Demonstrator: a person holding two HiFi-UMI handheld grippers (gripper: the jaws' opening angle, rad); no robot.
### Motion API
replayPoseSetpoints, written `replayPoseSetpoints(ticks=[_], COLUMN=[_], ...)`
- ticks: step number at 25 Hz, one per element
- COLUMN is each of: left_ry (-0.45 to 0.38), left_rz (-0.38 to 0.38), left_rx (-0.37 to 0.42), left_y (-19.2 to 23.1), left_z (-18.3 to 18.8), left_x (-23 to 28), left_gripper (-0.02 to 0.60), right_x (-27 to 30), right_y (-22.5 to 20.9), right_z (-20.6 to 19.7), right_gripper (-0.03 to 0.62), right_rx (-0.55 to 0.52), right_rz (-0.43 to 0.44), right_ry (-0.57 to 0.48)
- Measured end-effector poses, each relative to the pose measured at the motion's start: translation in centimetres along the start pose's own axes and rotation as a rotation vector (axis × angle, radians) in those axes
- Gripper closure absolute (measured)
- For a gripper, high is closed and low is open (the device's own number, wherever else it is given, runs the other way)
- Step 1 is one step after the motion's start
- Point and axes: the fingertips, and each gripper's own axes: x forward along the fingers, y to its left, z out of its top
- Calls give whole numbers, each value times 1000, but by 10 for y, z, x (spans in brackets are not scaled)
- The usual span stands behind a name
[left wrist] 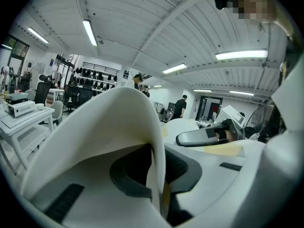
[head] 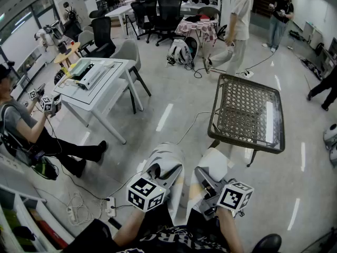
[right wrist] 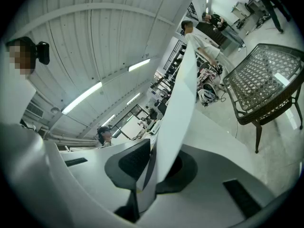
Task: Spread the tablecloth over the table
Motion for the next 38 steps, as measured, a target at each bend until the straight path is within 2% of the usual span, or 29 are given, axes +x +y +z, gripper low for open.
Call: replayPoseSetpoints(ticks=[5,13,23,31,38], left_ry=[-17,-44,-45,-15,9], left_rz=[3,38,102,140,110], left_rx=[-23,3,23,26,-4], left_y=[-11,-12,3,41,131], left_z=[-9,-6,-4,12,43], left_x=[-9,-23,-37,-6,69], left_gripper=[537,537,538,538,541], right_x=[-11,-10,10,47,121], right_y=[7,18,21,-6,-65], right_z=[-7,-11,-19,10,74], right_gripper=[548,556,559,559,559], right_rx=[-34,-59,-39,14,42], right_rz=[-1,32,57,70,6], right_ry=[1,-4,50,67,62])
